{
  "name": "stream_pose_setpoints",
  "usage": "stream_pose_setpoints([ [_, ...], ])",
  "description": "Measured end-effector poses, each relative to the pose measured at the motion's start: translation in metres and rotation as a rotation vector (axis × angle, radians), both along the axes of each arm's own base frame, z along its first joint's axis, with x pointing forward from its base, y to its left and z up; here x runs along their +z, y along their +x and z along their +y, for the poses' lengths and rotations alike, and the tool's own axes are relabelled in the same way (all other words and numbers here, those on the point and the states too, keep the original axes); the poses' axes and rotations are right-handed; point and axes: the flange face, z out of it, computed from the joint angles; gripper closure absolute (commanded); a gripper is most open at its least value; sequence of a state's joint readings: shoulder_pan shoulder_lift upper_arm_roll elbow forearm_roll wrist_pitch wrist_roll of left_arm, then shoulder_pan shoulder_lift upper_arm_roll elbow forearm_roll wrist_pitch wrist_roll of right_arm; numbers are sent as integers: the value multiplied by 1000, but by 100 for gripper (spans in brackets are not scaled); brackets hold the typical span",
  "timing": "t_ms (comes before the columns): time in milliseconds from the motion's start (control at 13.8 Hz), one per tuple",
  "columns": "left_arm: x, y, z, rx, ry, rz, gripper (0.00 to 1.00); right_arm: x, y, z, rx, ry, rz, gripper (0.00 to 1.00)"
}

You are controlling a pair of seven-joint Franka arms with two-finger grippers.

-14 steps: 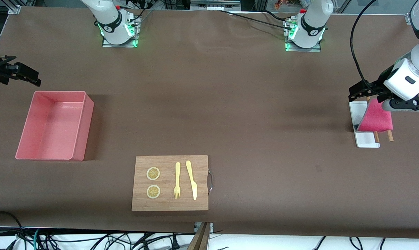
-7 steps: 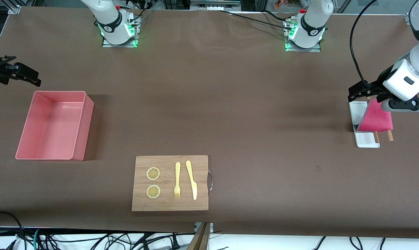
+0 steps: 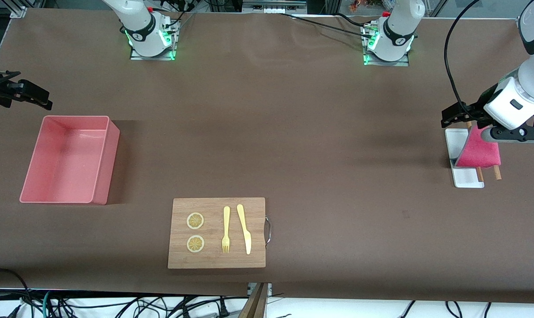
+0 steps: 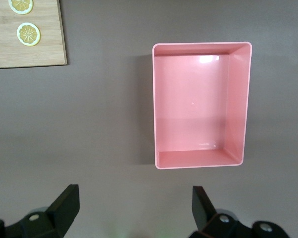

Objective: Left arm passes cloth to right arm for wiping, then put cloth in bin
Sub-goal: 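Move the left gripper above the pink cloth on the white tray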

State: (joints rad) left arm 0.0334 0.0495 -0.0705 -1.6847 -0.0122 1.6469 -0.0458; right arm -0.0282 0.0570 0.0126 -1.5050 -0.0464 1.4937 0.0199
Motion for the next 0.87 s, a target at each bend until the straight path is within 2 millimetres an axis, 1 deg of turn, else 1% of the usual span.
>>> stream_pose_setpoints([
  [434,-2,-2,5,-32,58,22,0,0,0,1,0,5,0,0],
  [868,-7,-5,6,-39,63,56,0,0,0,1,0,9,-1,0],
])
